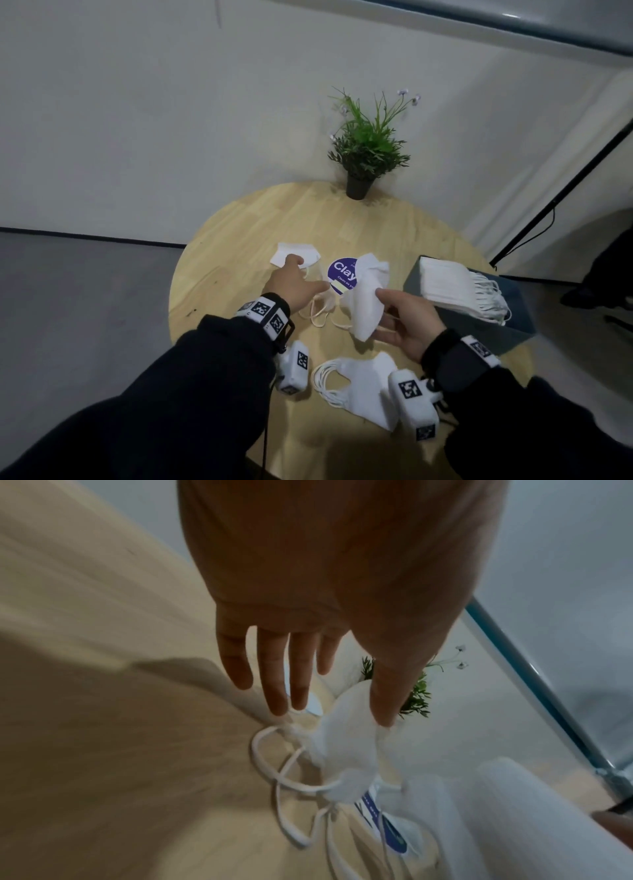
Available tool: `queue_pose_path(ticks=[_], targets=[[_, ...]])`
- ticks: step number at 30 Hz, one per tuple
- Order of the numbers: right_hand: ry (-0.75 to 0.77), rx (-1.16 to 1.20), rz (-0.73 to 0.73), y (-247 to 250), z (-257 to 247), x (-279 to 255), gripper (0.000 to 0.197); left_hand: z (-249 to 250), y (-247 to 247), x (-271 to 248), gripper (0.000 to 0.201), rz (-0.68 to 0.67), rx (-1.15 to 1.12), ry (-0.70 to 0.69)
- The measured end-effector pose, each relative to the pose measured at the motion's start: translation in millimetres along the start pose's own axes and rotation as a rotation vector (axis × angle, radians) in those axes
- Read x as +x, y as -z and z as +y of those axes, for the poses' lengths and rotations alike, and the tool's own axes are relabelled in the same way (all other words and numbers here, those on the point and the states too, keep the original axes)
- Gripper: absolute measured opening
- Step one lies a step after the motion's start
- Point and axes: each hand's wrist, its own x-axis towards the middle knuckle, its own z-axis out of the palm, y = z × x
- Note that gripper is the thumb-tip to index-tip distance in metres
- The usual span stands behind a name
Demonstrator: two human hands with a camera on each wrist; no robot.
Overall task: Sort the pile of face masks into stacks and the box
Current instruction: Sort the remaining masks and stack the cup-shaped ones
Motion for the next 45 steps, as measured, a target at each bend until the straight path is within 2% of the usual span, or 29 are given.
queue_pose_path(ticks=[1, 4, 5, 7, 8, 10, 11, 14, 16, 19, 22, 23, 25, 28, 30, 31, 34, 35, 38, 40, 42, 45], targets=[[-0.003, 0.026, 0.01, 1, 6, -3, 0.018, 0, -4, 2, 0.067, 0.008, 0.02, -0.003], [-0.008, 0.076, 0.065, 7, 17, -4, 0.026, 6, -13, 7, 0.027, 0.054, 0.057, -0.012], [-0.007, 0.088, 0.072, 8, 17, -4, 0.027, 10, -16, 9, 0.019, 0.067, 0.033, -0.011], [0.003, 0.099, 0.066, 12, 15, -6, 0.027, 18, -24, 9, 0.015, 0.084, -0.026, -0.002], [0.007, 0.096, 0.053, 14, 14, -7, 0.027, 22, -29, 8, 0.022, 0.085, -0.002, -0.007], [0.008, 0.089, 0.013, 20, 13, -13, 0.024, 26, -39, 4, 0.041, 0.077, 0.182, -0.038], [0.008, 0.098, -0.012, 24, 14, -17, 0.022, 27, -44, 2, 0.041, 0.076, 0.279, -0.053], [0.015, 0.137, -0.108, 37, 15, -26, 0.013, 29, -53, -2, 0.007, 0.069, 0.434, -0.105], [0.038, 0.132, -0.132, 44, 15, -28, 0.016, 32, -51, -2, 0.016, 0.114, 0.403, -0.117], [0.059, 0.11, -0.102, 49, 11, -29, 0.021, 42, -41, -9, 0.017, 0.187, 0.225, -0.167], [0.073, 0.081, -0.065, 49, 8, -28, 0.014, 38, -37, -21, 0.005, 0.21, 0.276, -0.21], [0.085, 0.07, -0.052, 49, 7, -28, 0.011, 33, -39, -23, 0.007, 0.21, 0.331, -0.212], [0.122, 0.041, -0.027, 49, 8, -27, 0.007, 22, -44, -20, 0.03, 0.193, 0.426, -0.163], [0.196, 0.019, 0.025, 51, 9, -25, 0.014, 15, -54, -6, 0.052, 0.155, 0.517, -0.059], [0.233, 0.009, 0.047, 55, 8, -24, 0.019, 15, -60, 2, 0.058, 0.155, 0.581, -0.007], [0.24, 0.006, 0.052, 57, 7, -25, 0.02, 15, -62, 5, 0.054, 0.155, 0.583, 0.01], [0.256, -0.024, 0.054, 60, 2, -25, 0.019, 23, -60, 6, 0.017, 0.079, 0.539, 0.026], [0.263, -0.029, 0.051, 61, 0, -25, 0.018, 27, -57, 5, 0.011, 0.055, 0.502, 0.015], [0.245, -0.012, 0.036, 61, -3, -23, 0.015, 41, -39, -1, 0.015, 0.041, 0.322, -0.052], [0.236, -0.009, 0.027, 61, -5, -22, 0.014, 54, -24, -13, 0.021, 0.059, 0.11, -0.107], [0.238, -0.017, 0.026, 62, -7, -21, 0.015, 68, -10, -34, 0.038, 0.053, -0.149, -0.133], [0.239, -0.029, 0.025, 61, -10, -21, 0.017, 83, 4, -68, 0.058, 0.012, -0.36, -0.185]])
